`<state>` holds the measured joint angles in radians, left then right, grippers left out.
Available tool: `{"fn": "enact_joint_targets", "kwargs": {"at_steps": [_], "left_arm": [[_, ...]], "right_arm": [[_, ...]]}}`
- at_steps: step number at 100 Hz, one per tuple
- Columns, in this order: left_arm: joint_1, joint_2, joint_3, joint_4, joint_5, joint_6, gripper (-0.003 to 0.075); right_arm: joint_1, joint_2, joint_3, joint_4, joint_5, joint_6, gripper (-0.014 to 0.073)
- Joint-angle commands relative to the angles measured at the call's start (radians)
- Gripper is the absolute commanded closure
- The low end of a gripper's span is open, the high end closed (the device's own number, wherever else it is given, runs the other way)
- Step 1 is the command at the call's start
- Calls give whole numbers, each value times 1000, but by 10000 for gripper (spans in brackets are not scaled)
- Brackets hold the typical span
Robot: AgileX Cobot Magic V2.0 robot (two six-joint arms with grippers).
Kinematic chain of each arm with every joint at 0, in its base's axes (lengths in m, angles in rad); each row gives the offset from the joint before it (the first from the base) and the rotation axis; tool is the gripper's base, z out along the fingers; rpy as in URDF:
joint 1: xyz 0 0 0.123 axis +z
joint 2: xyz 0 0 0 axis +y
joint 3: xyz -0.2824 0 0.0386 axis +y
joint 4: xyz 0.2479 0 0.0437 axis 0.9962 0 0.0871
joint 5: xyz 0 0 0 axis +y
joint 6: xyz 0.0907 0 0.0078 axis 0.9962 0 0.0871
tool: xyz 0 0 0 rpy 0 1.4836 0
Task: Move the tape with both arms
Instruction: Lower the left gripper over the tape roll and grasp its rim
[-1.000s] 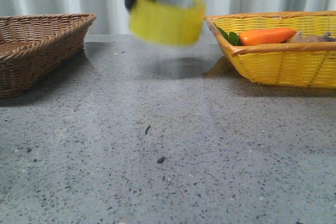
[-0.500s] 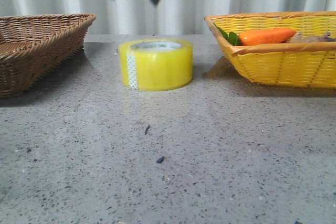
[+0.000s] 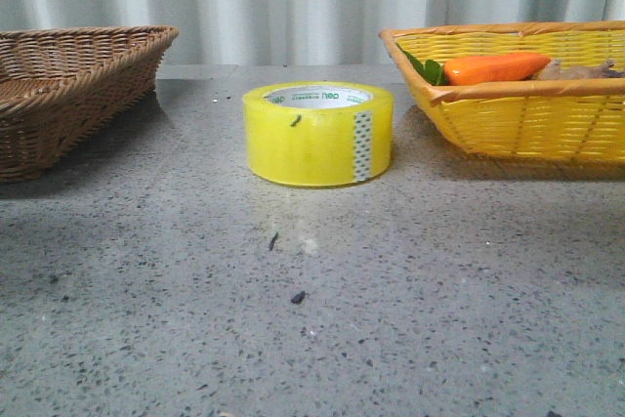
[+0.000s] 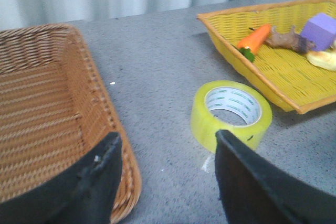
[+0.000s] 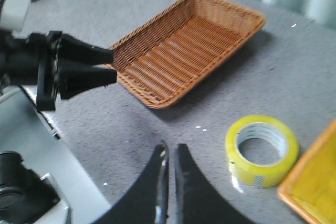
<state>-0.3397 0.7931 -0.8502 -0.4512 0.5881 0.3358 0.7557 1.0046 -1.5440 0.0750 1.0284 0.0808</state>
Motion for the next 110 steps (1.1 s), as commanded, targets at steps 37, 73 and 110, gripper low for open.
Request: {"fn": "enact_joint_targets", "kwargs": {"at_steps": [37,73,110], "left_arm": [[-144,525,-471,-32,133,51,353],[-144,864,-715,-8,364,-33,269],[-193,955,-715,-10,292,-33,247]], "right_arm": [[-32,-761,673,-284,-369,196,634],[-51,-767,672,-282,-286,196,634],[-51,-681,674,-276,-289,196,635]]}}
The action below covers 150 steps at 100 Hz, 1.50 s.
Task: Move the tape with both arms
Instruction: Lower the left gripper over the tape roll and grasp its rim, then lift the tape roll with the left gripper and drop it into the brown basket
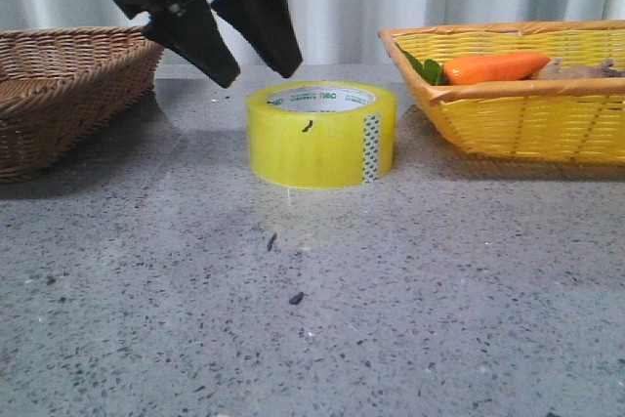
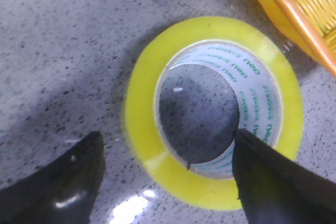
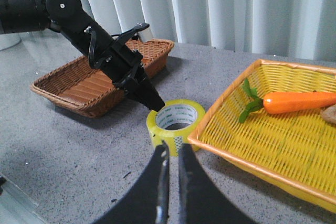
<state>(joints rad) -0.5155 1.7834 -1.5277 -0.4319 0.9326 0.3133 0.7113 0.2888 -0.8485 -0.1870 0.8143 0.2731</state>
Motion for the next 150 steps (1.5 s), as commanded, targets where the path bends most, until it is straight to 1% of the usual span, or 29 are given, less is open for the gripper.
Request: {"fn": "enact_joint_targets", "kwargs": {"at_steps": [1,18,22,27,32,34,35,36,37,39,42,44,59,73,87,94,104,113,120,127,139,144,150], "left_arm": [[-19,-32,-37,-30,-54,-10,248],[-24,13,-37,-28,-44,-10,256],[-24,20,-37,-28,-44,-10,276],[-24,29,-37,-28,-44,-10,320],[-24,31,-37,-28,-44,-10,402],[-24,31,-37,-26,-44,-10,450],[-24,31,-37,-26,-44,-10,486],[-24,31,-37,-26,-44,-10,505],[-24,31,-37,-26,-44,-10,545],[-24,27,-39,-26,-44,-10,587],[-24,24,-39,-26,-44,-10,695],[-24,22,-41,-24,-44,-8,741],[-13,-36,-105,-7,-23,5,741],[47,-128,-221,-1,9,5,741],[160,-233,-305,32,34,5,741],[240,-288,-308,74,36,5,741],[375,-329,-308,109,85,5,741],[478,-345,-279,111,97,5,741],[531,-345,-234,111,83,5,741],[555,-345,-166,111,42,5,741],[560,-345,-26,115,-62,5,734],[560,-345,36,115,-103,5,704],[560,-345,87,115,-139,5,622]], "right_arm": [[-7,37,-21,-14,-75,4,635],[-7,44,-21,-12,-75,4,635],[-7,44,-21,-11,-75,4,635],[-7,44,-21,-10,-75,4,635],[-7,44,-21,-9,-75,4,635],[-7,44,-21,-9,-75,4,635],[-7,44,-21,-9,-75,4,635],[-7,44,-21,-9,-75,4,635],[-7,44,-21,-7,-75,4,635],[-7,44,-21,-8,-75,4,635],[-7,44,-21,-8,-75,4,635],[-7,44,-21,-8,-75,4,635],[-7,44,-21,-8,-83,4,635],[-7,44,-21,-8,-109,4,635],[-7,52,-21,-8,-127,4,635],[-7,52,-21,-6,-127,4,635],[-7,52,-21,-6,-131,4,635],[-7,52,-21,-6,-139,4,635],[-7,52,-21,-6,-146,4,635],[-7,52,-21,-1,-146,4,635],[-7,52,-21,5,-146,4,635],[-7,52,-21,5,-146,4,635],[-7,52,-21,5,-146,4,635]]}}
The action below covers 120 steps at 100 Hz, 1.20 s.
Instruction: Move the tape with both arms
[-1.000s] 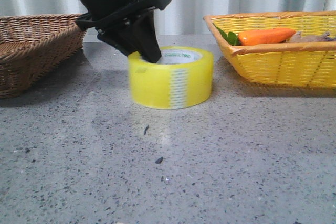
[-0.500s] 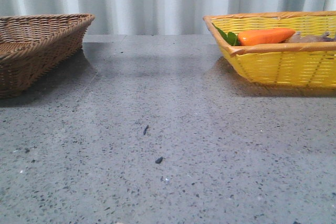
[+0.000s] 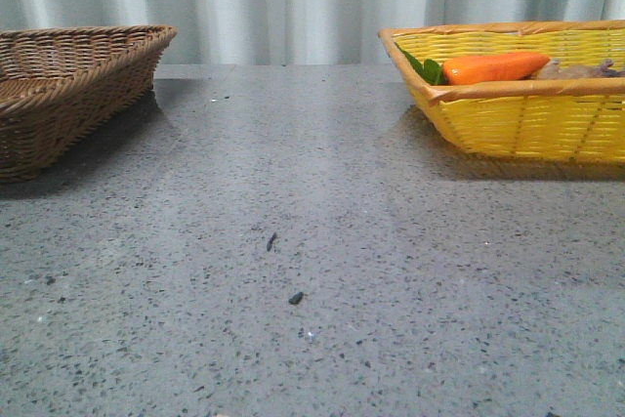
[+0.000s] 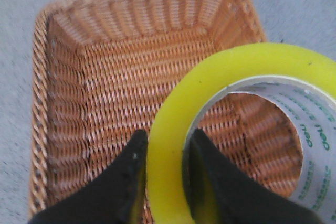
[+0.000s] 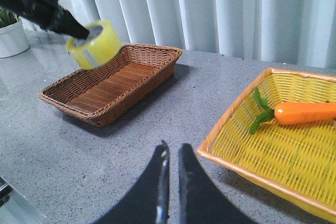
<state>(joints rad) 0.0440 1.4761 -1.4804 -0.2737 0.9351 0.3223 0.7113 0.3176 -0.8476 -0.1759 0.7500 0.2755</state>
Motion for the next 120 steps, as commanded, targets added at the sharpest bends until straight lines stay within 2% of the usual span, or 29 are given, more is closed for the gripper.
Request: {"fn": "enact_joint_targets", "kwargs": {"at_steps": [1,16,20,26,31,40,52,62,73,89,104,120], "left_arm": [[1,-38,49,-44,-144,-4,610],[1,-47,81,-52,-136,-42,332],[1,-62,81,-70,-136,-42,290],[1,-93,81,-110,-154,-42,283],[1,-131,81,-151,-177,-37,300],[-18,-228,85,-234,-240,22,379],[-120,-394,151,-250,-389,90,498],[-216,-554,263,-249,-481,141,584],[-294,-721,415,-244,-532,146,640],[-324,-968,663,-240,-535,146,737],[-324,-1123,841,-240,-549,146,741],[-324,-1188,919,-242,-549,146,741]], "right_arm": [[-7,23,-22,-6,-82,2,635],[-7,23,-22,-6,-82,2,635],[-7,23,-22,-6,-82,2,635],[-7,23,-22,-6,-82,2,635],[-7,23,-22,-6,-82,2,635],[-7,23,-18,-6,-84,2,635],[-7,12,8,-8,-112,-13,635],[-7,-2,47,-43,-166,-14,635],[-7,-25,107,-98,-274,-14,635],[-7,-34,184,-202,-448,-14,635],[-7,-34,209,-217,-488,-14,635],[-7,-34,209,-209,-486,-14,635]]}}
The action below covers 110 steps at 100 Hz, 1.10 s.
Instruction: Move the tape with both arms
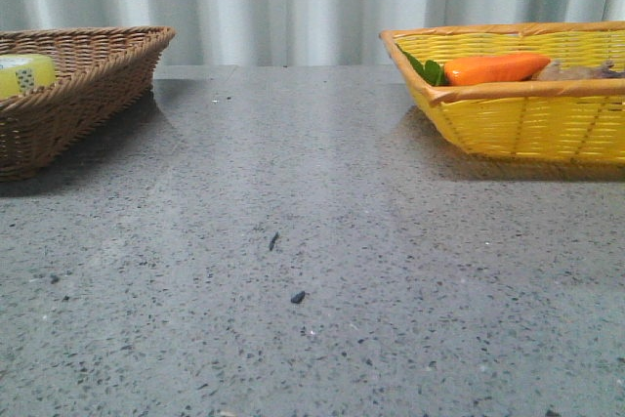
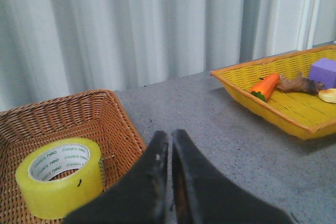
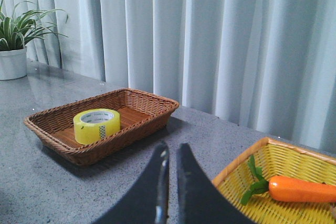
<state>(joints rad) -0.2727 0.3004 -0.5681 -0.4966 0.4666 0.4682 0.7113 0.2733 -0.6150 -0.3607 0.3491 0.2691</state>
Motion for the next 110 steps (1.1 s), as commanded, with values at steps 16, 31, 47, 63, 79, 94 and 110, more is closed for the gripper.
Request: {"fn": "enact_joint_targets", "kwargs": {"at_steps": [16,31,47,63,79,94,110], "left_arm": [[-7,-18,40,-19,-79,0,741],[-7,-18,65,-19,-79,0,741],[-7,-18,83,-19,-77,0,741],[-7,-24,118,-19,-93,0,741],[11,-95,216,117,-247,12,741],[67,-231,405,324,-374,-264,741],[115,-317,537,472,-336,-503,741]], "right_arm": [[-7,10,-24,-24,-85,-8,635],[-7,10,-24,-24,-85,-8,635],[-7,10,-24,-24,-85,-8,635],[-7,10,-24,-24,-85,-8,635],[-7,10,-24,-24,-85,-8,635],[-7,10,-24,-24,-85,-8,635],[-7,10,-24,-24,-85,-8,635]]}}
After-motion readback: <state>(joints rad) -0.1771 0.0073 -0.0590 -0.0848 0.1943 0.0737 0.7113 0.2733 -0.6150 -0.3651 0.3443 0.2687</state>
